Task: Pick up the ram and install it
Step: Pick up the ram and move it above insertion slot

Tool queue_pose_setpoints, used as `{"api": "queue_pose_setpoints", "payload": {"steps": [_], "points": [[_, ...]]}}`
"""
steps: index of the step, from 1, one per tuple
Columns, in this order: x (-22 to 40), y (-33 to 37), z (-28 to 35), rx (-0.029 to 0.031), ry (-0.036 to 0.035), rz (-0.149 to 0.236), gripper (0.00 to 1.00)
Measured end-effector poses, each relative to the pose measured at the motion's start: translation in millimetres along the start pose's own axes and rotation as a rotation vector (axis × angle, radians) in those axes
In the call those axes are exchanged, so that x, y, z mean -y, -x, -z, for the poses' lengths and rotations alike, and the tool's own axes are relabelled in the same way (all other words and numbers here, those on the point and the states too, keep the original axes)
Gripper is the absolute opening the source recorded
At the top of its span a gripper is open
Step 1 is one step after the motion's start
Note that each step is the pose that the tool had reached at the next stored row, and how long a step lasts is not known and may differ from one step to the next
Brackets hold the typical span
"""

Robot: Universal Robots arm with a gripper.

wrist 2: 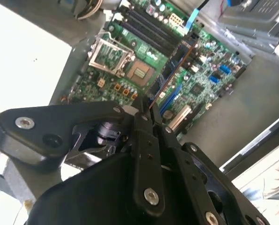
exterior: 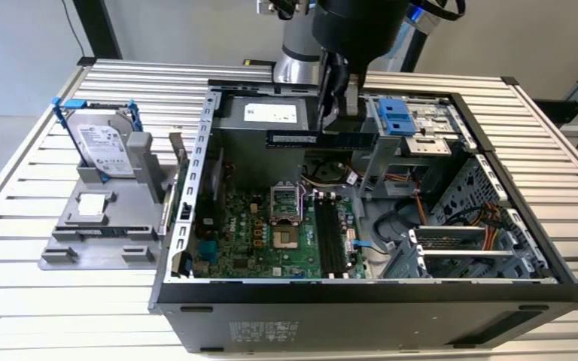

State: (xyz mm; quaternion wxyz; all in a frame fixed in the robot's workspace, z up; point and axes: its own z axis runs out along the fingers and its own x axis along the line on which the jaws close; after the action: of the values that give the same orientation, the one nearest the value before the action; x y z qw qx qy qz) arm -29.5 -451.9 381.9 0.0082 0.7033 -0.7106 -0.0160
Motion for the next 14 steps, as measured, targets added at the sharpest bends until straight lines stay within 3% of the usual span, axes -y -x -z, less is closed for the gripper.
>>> {"api": "queue_pose_setpoints", "payload": {"steps": [11, 12, 14], "points": [[2.8, 0.1, -0.5, 0.0029, -0.001, -0.092, 0.0], [20.4, 0.2, 0.0, 0.0033, -0.0011, -0.107, 0.0], [29.7, 0.3, 0.3, 0.0033, -0.0008, -0.108, 0.0]]}}
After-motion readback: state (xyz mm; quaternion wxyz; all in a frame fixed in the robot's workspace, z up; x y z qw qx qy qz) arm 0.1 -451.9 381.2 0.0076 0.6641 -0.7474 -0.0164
